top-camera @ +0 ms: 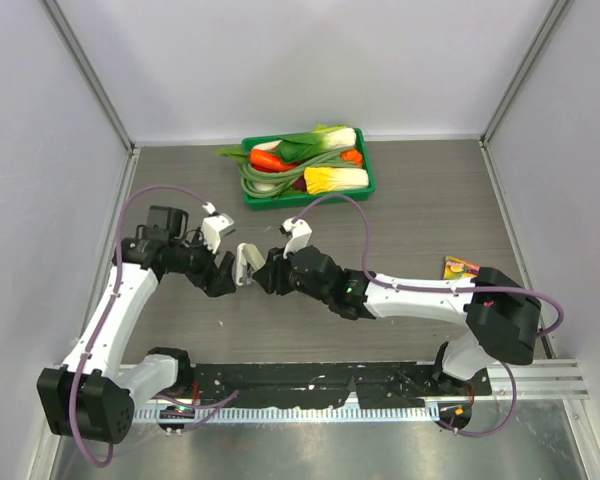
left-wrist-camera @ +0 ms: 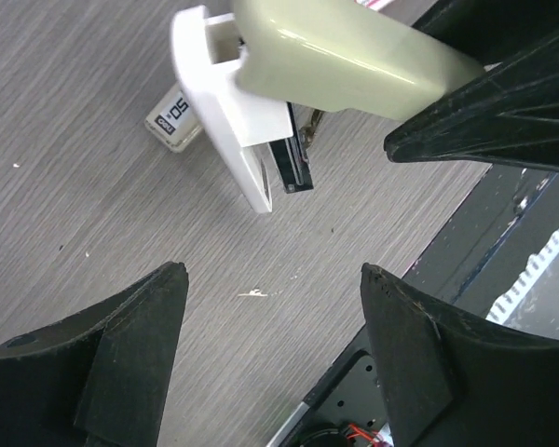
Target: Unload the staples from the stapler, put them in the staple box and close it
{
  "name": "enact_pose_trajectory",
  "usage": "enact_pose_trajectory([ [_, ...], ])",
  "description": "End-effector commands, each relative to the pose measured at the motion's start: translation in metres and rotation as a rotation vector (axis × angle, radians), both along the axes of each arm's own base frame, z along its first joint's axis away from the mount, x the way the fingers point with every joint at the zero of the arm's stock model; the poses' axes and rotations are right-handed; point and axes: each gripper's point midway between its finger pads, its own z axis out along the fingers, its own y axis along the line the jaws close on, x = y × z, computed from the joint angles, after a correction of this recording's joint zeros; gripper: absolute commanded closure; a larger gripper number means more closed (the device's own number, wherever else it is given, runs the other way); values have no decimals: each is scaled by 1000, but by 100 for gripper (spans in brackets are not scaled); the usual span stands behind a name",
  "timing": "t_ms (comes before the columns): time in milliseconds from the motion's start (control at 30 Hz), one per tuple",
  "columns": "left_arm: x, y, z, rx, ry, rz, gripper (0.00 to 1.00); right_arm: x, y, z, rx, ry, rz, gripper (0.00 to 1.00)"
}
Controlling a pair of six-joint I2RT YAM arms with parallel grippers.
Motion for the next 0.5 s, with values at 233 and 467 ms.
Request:
enact_pose_trajectory([
  [233,16,-1,-25,93,-127,-99,33,-10,14,38,203,28,39,99],
  [467,9,4,-36,134,-178,-170,33,-17,18,34,236,63,66,99],
])
